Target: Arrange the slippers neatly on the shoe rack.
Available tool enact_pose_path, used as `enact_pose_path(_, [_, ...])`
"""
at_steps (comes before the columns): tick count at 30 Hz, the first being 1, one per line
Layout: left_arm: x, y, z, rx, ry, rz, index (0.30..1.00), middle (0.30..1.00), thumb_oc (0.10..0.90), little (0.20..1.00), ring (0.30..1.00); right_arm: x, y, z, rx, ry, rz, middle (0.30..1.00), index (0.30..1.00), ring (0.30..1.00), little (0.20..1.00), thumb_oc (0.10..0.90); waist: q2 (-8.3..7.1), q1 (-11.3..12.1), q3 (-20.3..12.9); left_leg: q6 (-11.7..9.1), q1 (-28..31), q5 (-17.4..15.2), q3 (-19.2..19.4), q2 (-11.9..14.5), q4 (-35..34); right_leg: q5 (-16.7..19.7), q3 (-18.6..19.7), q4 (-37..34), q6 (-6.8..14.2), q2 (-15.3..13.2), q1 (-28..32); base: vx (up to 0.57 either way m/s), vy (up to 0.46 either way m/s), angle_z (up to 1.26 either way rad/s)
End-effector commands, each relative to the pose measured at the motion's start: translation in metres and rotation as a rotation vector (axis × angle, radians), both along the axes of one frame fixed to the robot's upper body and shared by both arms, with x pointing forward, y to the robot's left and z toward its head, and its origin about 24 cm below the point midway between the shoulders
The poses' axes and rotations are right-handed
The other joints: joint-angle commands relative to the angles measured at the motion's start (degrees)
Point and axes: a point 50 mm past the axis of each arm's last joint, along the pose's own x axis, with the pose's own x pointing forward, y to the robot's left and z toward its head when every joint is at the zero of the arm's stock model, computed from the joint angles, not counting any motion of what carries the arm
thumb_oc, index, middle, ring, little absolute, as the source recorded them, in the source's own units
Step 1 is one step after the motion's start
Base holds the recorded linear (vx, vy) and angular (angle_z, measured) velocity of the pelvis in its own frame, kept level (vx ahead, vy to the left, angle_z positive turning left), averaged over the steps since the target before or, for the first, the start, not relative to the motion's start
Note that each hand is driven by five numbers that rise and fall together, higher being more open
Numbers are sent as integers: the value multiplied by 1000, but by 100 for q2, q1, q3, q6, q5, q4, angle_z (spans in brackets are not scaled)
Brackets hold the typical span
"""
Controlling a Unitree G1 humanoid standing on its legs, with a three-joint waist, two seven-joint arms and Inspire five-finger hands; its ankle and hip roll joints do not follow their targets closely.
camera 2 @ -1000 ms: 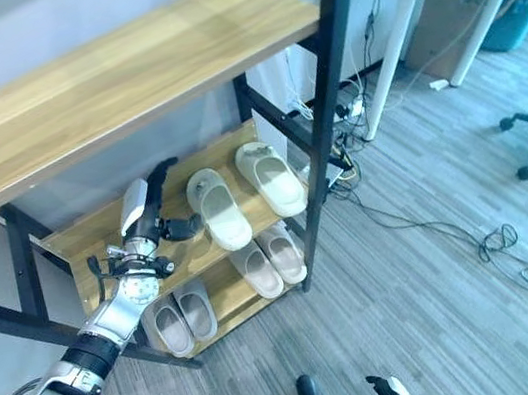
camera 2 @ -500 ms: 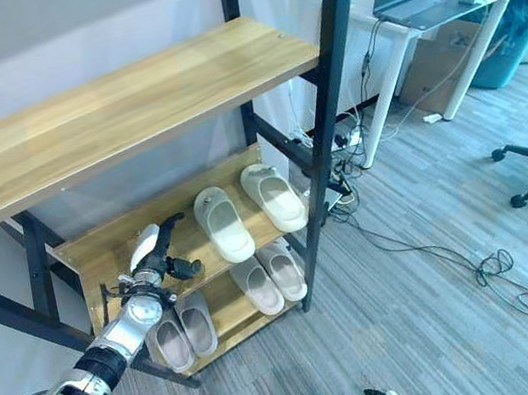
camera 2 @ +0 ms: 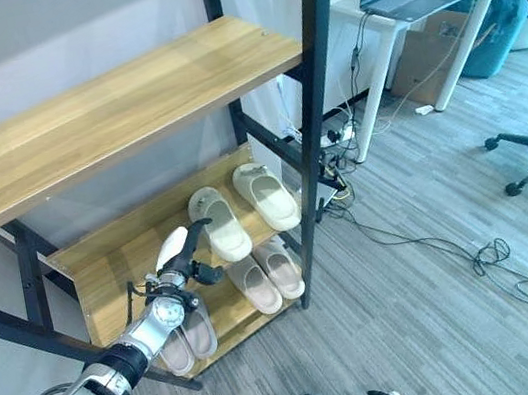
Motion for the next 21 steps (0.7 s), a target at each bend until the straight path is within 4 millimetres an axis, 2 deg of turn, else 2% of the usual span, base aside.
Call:
enact_pose_path(1, [44, -6, 73, -16, -206, 8, 900, 900, 800, 900, 900, 2, -15, 4, -64, 4, 4, 900, 900, 900, 900, 800, -186, -56, 163, -174, 91, -378, -246, 58, 17, -631, -272, 72, 475, -124, 298, 0, 0, 0])
enact_pose_path(9, [43, -18, 79, 15, -240, -45, 900, 900, 800, 900, 900, 7, -17, 6, -74, -13, 2, 900, 900, 900, 900, 800, -132, -71, 204, -168, 32, -366, -237, 51, 17, -616, -260, 72, 466, -128, 227, 0, 0, 0])
enact_pose_path(14, [41, -42, 85, -4, -270, -105, 900, 900, 800, 900, 900, 11, -16, 7, -77, -26, 16, 900, 900, 900, 900, 800, -134, -94, 250, -159, 9, -374, -251, 42, 17, -605, -241, 72, 465, -137, 204, 0, 0, 0])
enact_pose_path(21, [37, -57, 88, -16, -289, -162, 900, 900, 800, 900, 900, 14, -18, 9, -84, -42, 17, 900, 900, 900, 900, 800, -138, -104, 287, -149, -28, -376, -241, 38, 17, -578, -212, 72, 463, -131, 141, 0, 0, 0])
